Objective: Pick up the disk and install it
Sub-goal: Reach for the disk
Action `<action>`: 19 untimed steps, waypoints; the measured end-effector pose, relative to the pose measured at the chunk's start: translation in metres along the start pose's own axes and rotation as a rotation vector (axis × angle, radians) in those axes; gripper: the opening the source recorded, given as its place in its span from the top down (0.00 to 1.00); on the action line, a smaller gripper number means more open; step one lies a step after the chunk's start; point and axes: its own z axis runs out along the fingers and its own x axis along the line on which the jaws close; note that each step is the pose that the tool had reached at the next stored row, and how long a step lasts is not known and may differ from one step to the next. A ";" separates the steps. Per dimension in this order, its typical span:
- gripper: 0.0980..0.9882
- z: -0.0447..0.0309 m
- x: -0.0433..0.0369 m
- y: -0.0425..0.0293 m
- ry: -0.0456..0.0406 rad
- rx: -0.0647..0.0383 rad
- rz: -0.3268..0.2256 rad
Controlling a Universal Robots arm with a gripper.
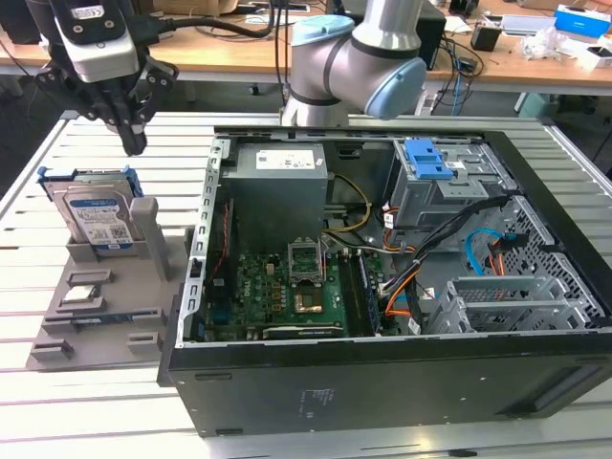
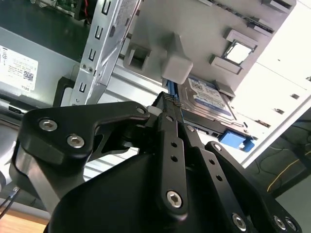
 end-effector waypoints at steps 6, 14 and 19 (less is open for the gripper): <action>1.00 -0.0003 0.0110 -0.0008 0.0000 0.000 0.000; 1.00 -0.0007 0.0257 -0.0019 0.0000 0.000 0.000; 1.00 -0.0009 0.0346 -0.0026 0.0000 0.000 0.000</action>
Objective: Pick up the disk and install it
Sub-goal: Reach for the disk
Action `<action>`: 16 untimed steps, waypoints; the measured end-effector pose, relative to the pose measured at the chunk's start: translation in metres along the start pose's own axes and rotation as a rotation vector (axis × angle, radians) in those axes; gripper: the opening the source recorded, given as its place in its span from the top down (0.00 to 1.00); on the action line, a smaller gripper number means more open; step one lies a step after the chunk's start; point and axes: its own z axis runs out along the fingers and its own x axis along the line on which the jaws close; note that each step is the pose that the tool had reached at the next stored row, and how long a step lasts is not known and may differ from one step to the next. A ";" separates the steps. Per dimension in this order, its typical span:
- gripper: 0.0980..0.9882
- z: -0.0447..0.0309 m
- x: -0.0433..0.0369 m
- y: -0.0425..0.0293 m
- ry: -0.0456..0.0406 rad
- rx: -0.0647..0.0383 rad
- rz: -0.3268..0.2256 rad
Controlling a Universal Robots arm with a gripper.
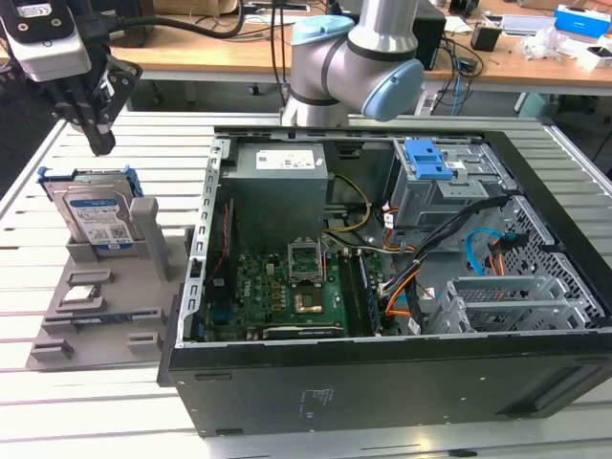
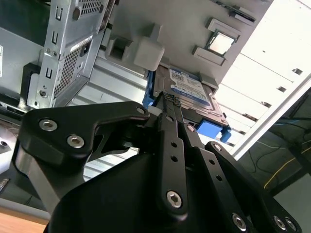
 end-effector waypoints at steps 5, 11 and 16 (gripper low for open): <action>1.00 -0.0003 0.0102 -0.0007 0.0000 0.000 0.000; 1.00 -0.0005 0.0199 -0.0015 0.0000 0.000 0.000; 1.00 -0.0008 0.0290 -0.0021 0.0001 0.000 0.000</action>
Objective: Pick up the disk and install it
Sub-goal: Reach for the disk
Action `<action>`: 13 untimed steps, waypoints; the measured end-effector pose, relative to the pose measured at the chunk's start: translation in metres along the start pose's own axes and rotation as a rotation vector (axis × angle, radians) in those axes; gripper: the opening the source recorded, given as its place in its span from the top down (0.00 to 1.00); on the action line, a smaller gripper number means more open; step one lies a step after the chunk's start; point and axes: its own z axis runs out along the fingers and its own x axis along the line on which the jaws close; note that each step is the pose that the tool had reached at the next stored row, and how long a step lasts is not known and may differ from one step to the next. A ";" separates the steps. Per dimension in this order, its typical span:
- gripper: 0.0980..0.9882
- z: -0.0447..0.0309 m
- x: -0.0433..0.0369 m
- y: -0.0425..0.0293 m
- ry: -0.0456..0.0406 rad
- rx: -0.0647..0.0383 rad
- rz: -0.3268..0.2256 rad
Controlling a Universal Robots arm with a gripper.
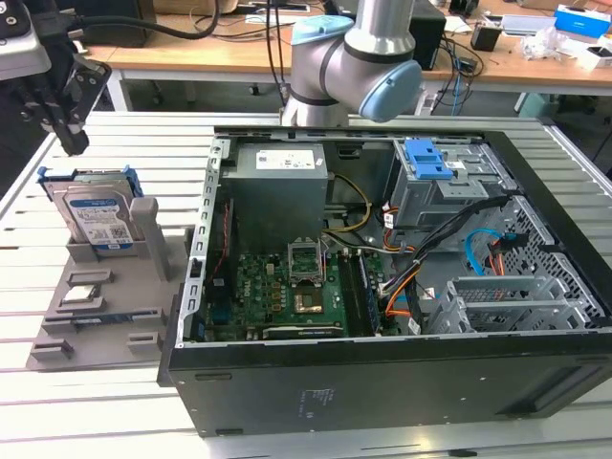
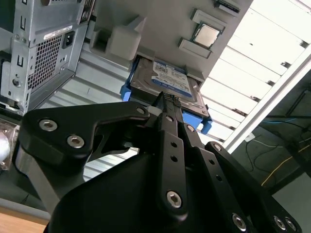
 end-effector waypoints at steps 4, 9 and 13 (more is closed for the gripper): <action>1.00 -0.0002 0.0087 -0.0007 -0.0001 0.000 0.000; 1.00 -0.0005 0.0188 -0.0014 0.0000 0.000 0.000; 1.00 -0.0007 0.0259 -0.0019 0.0000 0.000 0.000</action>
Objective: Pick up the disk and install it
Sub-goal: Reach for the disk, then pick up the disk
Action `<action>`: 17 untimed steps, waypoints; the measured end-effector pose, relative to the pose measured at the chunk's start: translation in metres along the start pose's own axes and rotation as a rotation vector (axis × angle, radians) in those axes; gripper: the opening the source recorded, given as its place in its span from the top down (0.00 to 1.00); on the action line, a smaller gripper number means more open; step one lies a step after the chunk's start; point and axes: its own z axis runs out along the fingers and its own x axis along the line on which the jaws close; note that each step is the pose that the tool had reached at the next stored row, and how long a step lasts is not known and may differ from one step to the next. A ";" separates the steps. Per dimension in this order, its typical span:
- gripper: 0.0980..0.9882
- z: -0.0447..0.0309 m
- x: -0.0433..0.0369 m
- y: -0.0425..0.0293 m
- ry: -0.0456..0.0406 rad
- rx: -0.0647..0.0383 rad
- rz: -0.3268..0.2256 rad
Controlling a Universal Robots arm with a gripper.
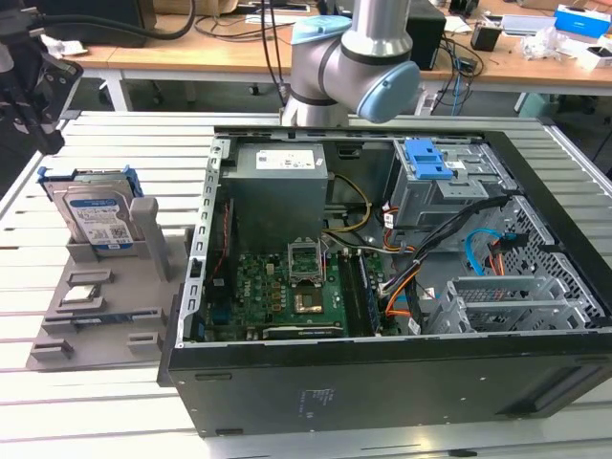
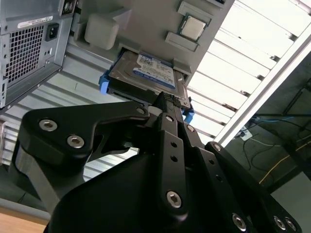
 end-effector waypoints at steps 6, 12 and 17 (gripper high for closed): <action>1.00 -0.0003 0.0124 -0.0009 0.0000 0.000 0.000; 1.00 -0.0003 0.0127 -0.0010 0.0000 0.000 0.000; 1.00 -0.0004 0.0129 -0.0009 0.0015 -0.001 -0.032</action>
